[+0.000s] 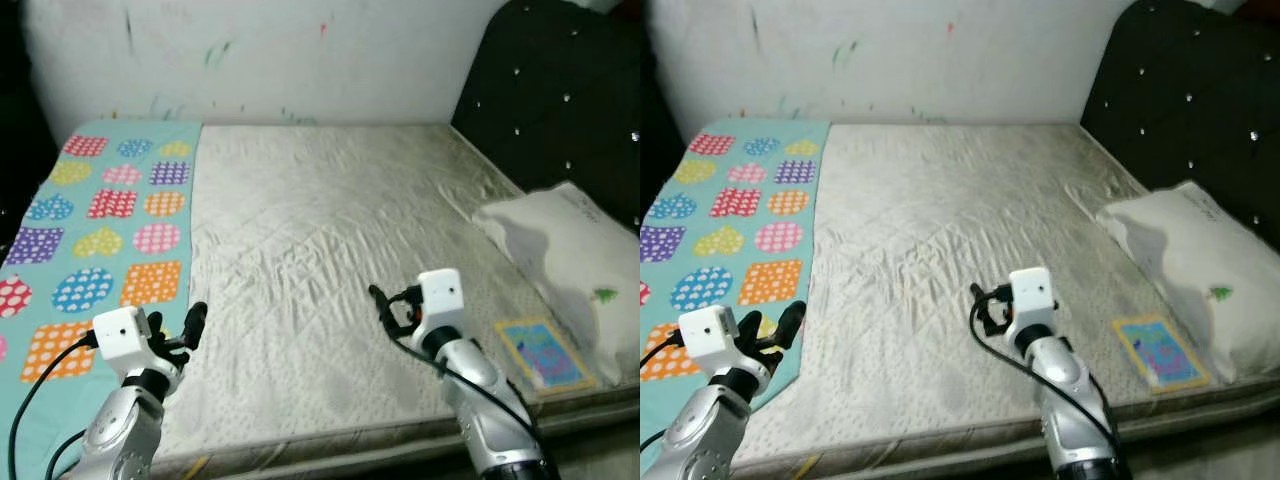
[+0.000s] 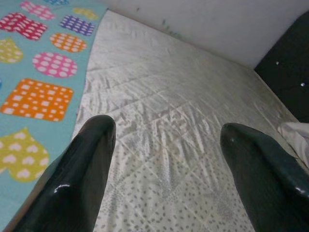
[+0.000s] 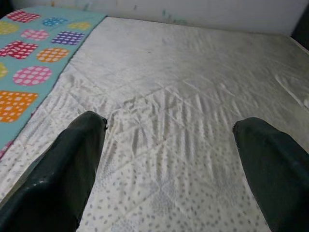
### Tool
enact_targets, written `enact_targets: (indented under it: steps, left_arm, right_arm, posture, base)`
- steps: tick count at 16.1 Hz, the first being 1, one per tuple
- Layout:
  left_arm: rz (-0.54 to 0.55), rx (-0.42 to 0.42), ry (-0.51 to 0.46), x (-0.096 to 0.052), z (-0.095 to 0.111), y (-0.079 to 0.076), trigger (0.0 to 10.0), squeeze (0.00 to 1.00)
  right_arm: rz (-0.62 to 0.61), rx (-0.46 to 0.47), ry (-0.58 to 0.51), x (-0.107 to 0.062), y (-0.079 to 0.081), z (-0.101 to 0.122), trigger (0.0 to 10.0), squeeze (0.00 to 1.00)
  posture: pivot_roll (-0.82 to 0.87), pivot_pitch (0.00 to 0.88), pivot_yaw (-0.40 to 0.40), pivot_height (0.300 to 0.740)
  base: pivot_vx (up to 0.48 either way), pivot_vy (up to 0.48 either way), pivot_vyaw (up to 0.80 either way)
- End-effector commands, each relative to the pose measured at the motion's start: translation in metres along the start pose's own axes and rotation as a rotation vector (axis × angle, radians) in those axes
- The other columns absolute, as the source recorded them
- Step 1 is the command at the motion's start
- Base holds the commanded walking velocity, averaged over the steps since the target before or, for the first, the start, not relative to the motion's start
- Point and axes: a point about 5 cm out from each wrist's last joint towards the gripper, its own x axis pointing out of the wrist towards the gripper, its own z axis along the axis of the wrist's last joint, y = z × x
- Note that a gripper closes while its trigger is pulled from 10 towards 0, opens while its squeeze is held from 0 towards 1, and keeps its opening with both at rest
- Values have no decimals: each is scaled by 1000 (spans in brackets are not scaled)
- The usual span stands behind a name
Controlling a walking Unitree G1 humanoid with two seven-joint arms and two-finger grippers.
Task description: Clean up the room
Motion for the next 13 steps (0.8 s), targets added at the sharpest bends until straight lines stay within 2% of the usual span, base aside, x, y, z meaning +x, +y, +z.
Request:
enact_targets:
  steps: [1,13]
  left_arm:
    - [-13,-6,14,0,-3,-4,10000,0]
    - [-12,-12,14,1,-2,-5,10000,0]
  right_arm:
    - [-20,2,13,-2,-6,-3,10000,0]
    - [-17,-16,11,-1,-6,-1,10000,0]
  posture:
    - [-15,0,-52,740]
    - [-19,0,-54,740]
  base:
    - [0,480,0]
    - [0,480,0]
